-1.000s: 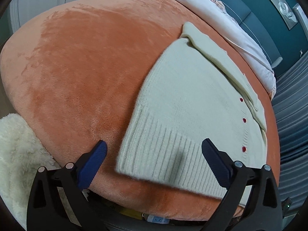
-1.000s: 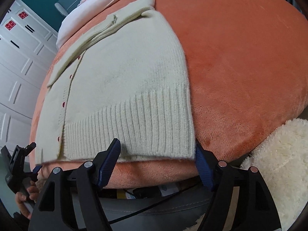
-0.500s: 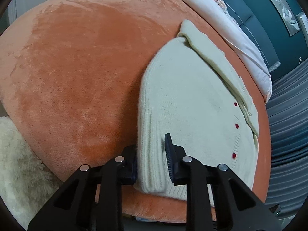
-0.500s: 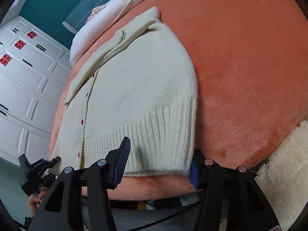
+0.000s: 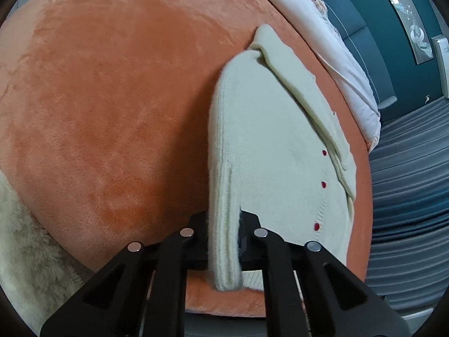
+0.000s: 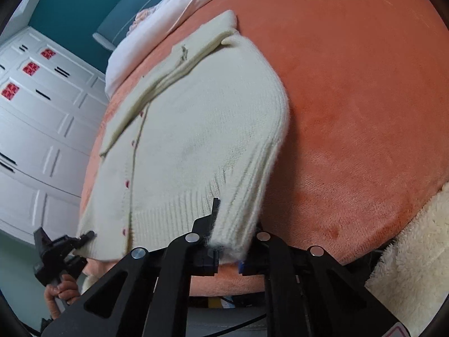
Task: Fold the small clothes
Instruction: 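Lift the hem with both grippers, fold it toward the collar, release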
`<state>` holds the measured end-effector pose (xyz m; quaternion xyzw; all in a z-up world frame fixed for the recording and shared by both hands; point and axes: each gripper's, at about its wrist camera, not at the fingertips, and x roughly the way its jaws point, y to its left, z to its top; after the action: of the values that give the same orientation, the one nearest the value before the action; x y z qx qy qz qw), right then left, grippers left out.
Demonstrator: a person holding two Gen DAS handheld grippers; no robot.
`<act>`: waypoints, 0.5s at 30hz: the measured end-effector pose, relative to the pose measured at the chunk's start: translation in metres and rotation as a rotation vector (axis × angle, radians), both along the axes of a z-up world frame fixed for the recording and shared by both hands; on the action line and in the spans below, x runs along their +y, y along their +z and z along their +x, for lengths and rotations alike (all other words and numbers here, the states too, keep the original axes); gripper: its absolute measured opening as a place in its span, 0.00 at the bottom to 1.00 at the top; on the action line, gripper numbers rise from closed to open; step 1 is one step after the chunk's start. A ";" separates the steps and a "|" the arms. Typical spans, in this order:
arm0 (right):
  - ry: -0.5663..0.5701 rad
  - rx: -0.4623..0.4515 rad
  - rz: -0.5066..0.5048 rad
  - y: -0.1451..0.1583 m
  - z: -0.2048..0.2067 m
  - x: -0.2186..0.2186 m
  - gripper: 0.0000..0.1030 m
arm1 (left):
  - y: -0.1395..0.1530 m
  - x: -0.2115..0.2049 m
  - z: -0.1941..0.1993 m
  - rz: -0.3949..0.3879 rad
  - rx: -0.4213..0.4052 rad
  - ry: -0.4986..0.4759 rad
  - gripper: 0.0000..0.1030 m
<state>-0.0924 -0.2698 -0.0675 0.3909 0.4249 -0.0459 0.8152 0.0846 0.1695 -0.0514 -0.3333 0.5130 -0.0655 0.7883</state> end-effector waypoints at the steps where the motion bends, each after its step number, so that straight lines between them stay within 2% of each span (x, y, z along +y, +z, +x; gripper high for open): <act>1: 0.001 -0.023 -0.005 0.008 -0.003 -0.002 0.08 | 0.009 0.002 -0.003 0.000 -0.018 -0.009 0.08; 4: 0.026 -0.084 -0.048 0.039 -0.014 -0.005 0.07 | 0.032 0.003 -0.012 0.005 -0.056 -0.049 0.08; 7: 0.064 -0.106 -0.083 0.061 -0.031 -0.009 0.06 | 0.047 0.002 -0.028 0.019 -0.064 -0.087 0.08; 10: 0.133 -0.068 -0.122 0.071 -0.052 -0.009 0.06 | 0.048 0.004 -0.054 0.039 -0.029 -0.130 0.08; 15: 0.320 0.053 -0.176 0.066 -0.101 0.014 0.06 | 0.039 0.013 -0.113 0.095 0.049 -0.189 0.07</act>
<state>-0.1936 -0.2555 -0.0012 0.2439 0.4974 0.0371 0.8317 -0.0285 0.1823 -0.0123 -0.2471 0.5639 -0.1071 0.7807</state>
